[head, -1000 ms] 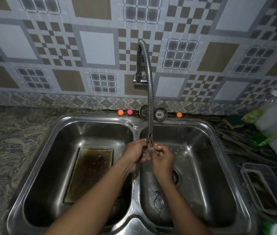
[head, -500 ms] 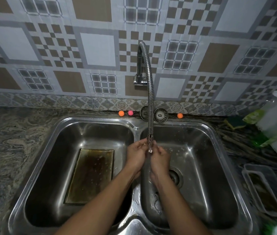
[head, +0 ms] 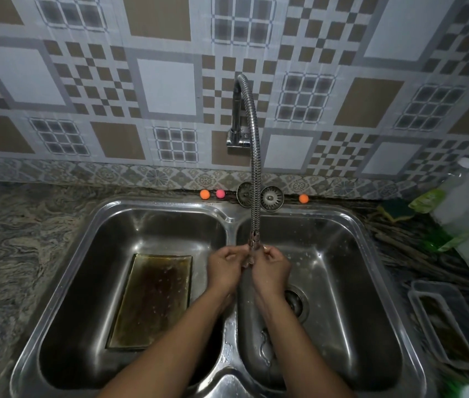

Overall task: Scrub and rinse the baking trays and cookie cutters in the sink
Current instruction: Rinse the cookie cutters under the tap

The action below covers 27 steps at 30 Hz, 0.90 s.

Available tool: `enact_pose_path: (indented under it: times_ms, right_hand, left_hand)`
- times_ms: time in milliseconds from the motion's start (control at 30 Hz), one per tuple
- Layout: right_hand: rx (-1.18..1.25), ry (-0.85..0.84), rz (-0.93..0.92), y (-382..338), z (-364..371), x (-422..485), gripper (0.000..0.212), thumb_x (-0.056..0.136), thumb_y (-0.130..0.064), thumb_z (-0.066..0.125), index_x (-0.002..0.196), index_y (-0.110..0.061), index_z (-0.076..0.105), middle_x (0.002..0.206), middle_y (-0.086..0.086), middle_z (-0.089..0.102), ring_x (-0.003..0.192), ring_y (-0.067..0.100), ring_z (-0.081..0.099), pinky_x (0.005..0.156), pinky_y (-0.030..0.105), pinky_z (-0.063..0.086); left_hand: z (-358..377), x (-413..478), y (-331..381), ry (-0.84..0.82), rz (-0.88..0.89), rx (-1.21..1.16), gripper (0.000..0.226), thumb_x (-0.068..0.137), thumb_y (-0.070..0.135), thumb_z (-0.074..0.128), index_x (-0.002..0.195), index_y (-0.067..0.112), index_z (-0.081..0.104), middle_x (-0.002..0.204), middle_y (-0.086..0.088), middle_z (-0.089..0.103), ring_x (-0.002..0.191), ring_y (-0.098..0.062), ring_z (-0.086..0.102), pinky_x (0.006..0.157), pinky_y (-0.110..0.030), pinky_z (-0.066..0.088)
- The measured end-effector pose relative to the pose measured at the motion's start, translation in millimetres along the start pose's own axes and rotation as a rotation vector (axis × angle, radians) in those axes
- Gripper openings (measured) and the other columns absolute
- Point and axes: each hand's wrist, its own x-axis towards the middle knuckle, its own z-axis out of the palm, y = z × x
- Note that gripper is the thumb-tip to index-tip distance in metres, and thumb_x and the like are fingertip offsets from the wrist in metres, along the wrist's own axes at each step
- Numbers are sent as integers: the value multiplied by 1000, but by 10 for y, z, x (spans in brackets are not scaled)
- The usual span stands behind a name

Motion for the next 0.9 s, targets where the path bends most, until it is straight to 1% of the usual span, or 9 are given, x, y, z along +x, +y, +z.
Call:
enact_pose_path:
  times_ms: [67, 133, 233, 333, 400, 500, 600, 733, 900]
  right_hand:
    - [160, -181, 137, -5, 10, -30, 11, 91, -2, 60, 90, -5, 71, 82, 10, 74, 73, 17, 68, 66, 25, 54]
    - [358, -200, 321, 9, 42, -21, 14, 93, -1, 56, 99, -3, 68, 88, 10, 74, 77, 16, 69, 68, 23, 55]
    - [512, -67, 664, 58, 114, 132, 29, 100, -28, 46, 92, -5, 64, 84, 17, 70, 72, 28, 68, 58, 32, 57]
    - [486, -158, 817, 75, 155, 226, 55, 99, -33, 31, 80, 2, 69, 80, 26, 70, 69, 34, 71, 61, 38, 56]
    - [483, -196, 771, 11, 107, 309, 62, 102, -31, 28, 66, -2, 68, 68, 20, 69, 60, 29, 69, 59, 34, 56]
    - [551, -34, 608, -220, -85, 550, 48, 103, -44, 35, 73, -10, 53, 74, 9, 59, 65, 21, 59, 63, 33, 50]
    - [334, 27, 396, -373, -429, 716, 41, 101, -42, 42, 80, -9, 57, 76, 7, 61, 69, 20, 59, 70, 36, 51]
    - [-171, 5, 221, -91, -956, 801, 42, 97, -51, 42, 81, -18, 62, 83, 8, 70, 79, 29, 68, 78, 50, 57]
    - [-509, -89, 116, 457, -1690, 810, 38, 82, -55, 57, 74, -19, 63, 73, 8, 67, 71, 30, 67, 64, 48, 57]
  left_hand:
    - [-5, 51, -19, 96, 29, 56, 15, 86, 14, 71, 72, 16, 73, 66, -1, 73, 61, -10, 65, 62, -26, 53]
    - [-6, 48, 13, 129, 116, 89, 16, 85, 10, 71, 71, 18, 74, 67, 3, 72, 58, 0, 64, 60, -17, 51]
    - [3, 2, -20, 48, 204, 207, 11, 83, 10, 71, 73, 14, 74, 65, 3, 71, 56, 0, 62, 56, -15, 48]
    - [38, -2, -83, 67, 179, 248, 13, 81, 16, 74, 71, 14, 67, 64, 1, 68, 56, -5, 59, 54, -17, 47]
    - [127, 31, -36, 20, 164, 241, 14, 81, 9, 73, 73, 16, 65, 66, 3, 67, 58, -4, 58, 54, -13, 46]
    - [352, 94, 39, -223, 102, 153, 19, 84, 1, 70, 100, 13, 73, 90, -1, 75, 76, 0, 68, 74, -12, 52]
    - [639, 122, -50, -333, 19, 200, 28, 87, 14, 67, 110, 28, 72, 100, 3, 76, 91, -11, 70, 86, -35, 54]
    - [996, -58, -290, -289, -115, 146, 16, 86, -3, 63, 90, 9, 73, 76, -13, 72, 66, -21, 60, 63, -33, 51]
    - [1178, -282, -809, -161, -224, 315, 19, 78, 3, 67, 64, 16, 69, 70, -4, 73, 61, -13, 64, 63, -29, 55]
